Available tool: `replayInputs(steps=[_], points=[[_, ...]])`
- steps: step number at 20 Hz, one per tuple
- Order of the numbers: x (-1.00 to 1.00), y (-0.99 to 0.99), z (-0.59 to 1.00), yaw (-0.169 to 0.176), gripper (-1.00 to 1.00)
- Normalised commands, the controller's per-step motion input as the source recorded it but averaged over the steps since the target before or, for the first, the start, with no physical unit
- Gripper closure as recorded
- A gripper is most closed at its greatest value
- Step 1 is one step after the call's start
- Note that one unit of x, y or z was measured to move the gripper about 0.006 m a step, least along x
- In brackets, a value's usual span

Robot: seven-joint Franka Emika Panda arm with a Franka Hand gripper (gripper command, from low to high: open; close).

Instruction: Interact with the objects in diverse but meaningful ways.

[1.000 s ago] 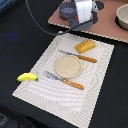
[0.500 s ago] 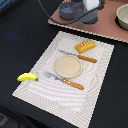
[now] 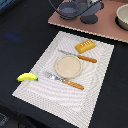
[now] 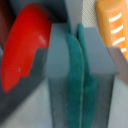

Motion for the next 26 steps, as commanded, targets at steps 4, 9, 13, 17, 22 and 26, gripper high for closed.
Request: replayInputs(steps=[4,9,13,17,22,26], points=[[0.67,0.59,0.2,0.0,1.0],[0.67,0.53,0.16,0.0,1.0],[0.68,0.5,0.17,0.0,1.0],[0.65,0.4,0.13,0.0,1.0],[0.61,0.33,0.08,0.0,1.0],[0.55,0.31,0.06,0.0,1.0]])
